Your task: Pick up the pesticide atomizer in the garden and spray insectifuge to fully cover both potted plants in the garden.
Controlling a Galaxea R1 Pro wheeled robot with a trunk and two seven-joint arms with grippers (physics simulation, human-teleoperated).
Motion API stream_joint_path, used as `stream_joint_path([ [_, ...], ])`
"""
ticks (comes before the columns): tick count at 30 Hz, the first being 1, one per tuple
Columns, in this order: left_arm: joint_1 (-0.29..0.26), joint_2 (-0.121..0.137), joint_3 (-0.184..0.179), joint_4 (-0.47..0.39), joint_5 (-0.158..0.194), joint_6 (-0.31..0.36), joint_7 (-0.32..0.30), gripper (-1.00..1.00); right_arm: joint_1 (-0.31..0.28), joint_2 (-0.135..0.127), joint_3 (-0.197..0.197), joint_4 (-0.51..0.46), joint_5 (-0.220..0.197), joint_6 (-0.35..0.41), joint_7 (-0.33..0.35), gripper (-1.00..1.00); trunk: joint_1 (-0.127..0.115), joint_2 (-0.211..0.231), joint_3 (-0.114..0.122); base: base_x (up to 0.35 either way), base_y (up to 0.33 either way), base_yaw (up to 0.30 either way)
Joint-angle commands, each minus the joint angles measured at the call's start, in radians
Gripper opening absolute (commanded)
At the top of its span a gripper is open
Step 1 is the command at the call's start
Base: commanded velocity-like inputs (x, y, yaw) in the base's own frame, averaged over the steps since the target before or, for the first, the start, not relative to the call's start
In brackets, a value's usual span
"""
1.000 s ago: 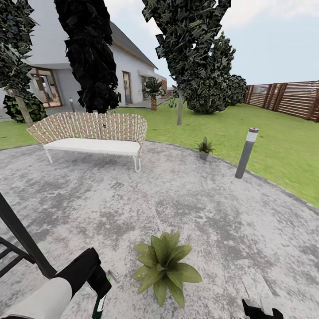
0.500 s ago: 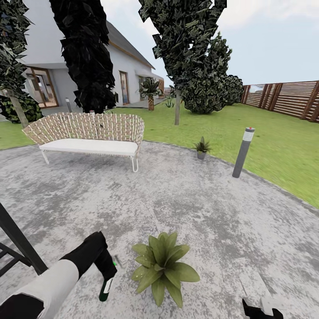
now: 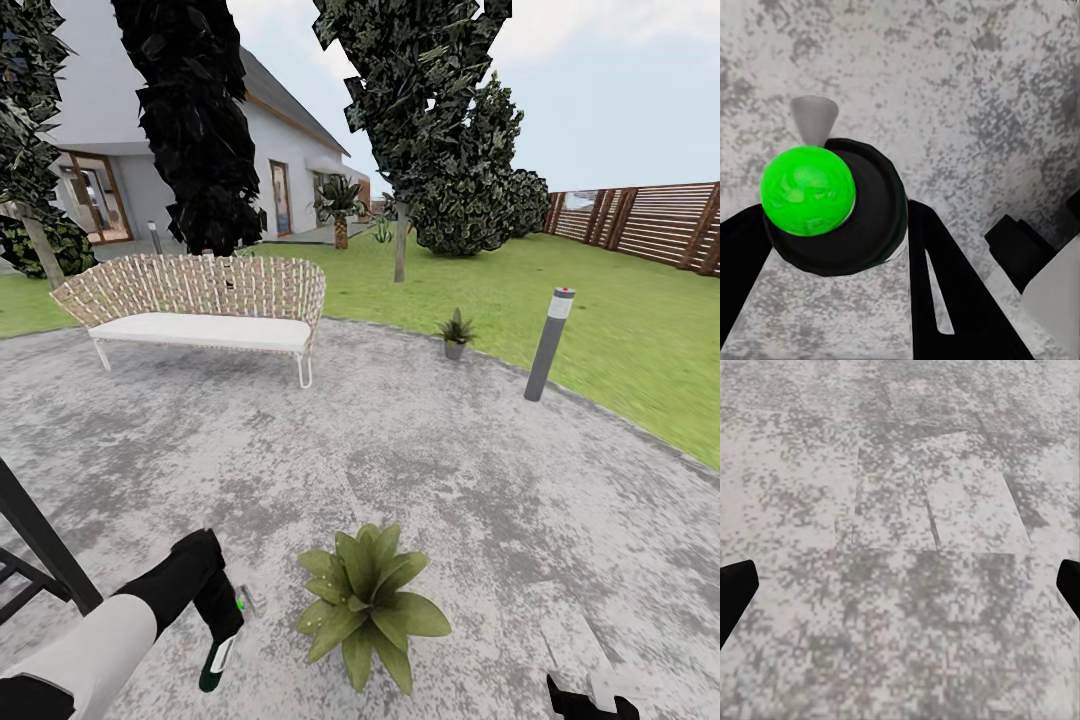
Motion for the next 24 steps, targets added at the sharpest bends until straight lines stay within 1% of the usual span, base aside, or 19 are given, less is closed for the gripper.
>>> stream_joint_path([
  [1,0.001,-0.001,-0.001,-0.006,-0.003,0.007,-0.006,-1.0,-0.001,0.0,-0.009,0.001,0.005,-0.004,0.008,1.0,0.0,0.0,-0.001,0.0,0.0,0.0],
  [5,-0.011,-0.015,0.004,-0.013,0.001,0.013,-0.011,-1.0,-0.001,-0.001,-0.01,0.001,0.005,-0.004,0.007,1.0,0.0,0.0,-0.001,0.0,0.0,0.0],
  [7,-0.017,-0.032,0.004,-0.014,0.0,0.018,-0.012,-1.0,-0.001,-0.003,-0.01,0.001,0.005,-0.004,0.007,1.0,0.0,0.0,-0.001,0.0,0.0,0.0],
  [8,-0.023,-0.046,0.004,-0.015,-0.001,0.021,-0.011,-1.0,-0.001,-0.003,-0.01,0.001,0.005,-0.003,0.007,1.0,0.0,0.0,-0.001,0.0,0.0,0.0],
  [9,-0.027,-0.05,0.003,-0.019,-0.001,0.025,-0.011,-1.0,-0.001,-0.003,-0.01,0.001,0.005,-0.003,0.007,1.0,0.0,0.0,-0.001,0.0,0.0,0.0],
  [11,-0.027,-0.046,0.005,-0.039,-0.002,0.028,-0.01,-1.0,-0.001,-0.003,-0.01,0.001,0.005,-0.003,0.007,1.0,0.0,0.0,-0.001,0.0,0.0,0.0],
  [16,-0.016,-0.037,0.004,-0.043,-0.002,0.014,-0.003,-1.0,-0.001,-0.003,-0.01,0.0,0.005,-0.003,0.008,1.0,0.0,0.0,-0.001,0.0,0.0,0.0],
  [20,-0.014,-0.034,0.011,-0.045,-0.002,0.022,0.0,-1.0,-0.001,-0.002,-0.01,-0.001,0.003,-0.004,0.007,1.0,0.0,0.0,-0.001,0.0,0.0,0.0],
  [24,-0.015,-0.03,0.014,-0.046,-0.002,0.024,0.0,-1.0,-0.001,-0.001,-0.01,-0.001,0.003,-0.004,0.006,1.0,0.015,-0.028,-0.017,0.0,0.0,0.0],
])
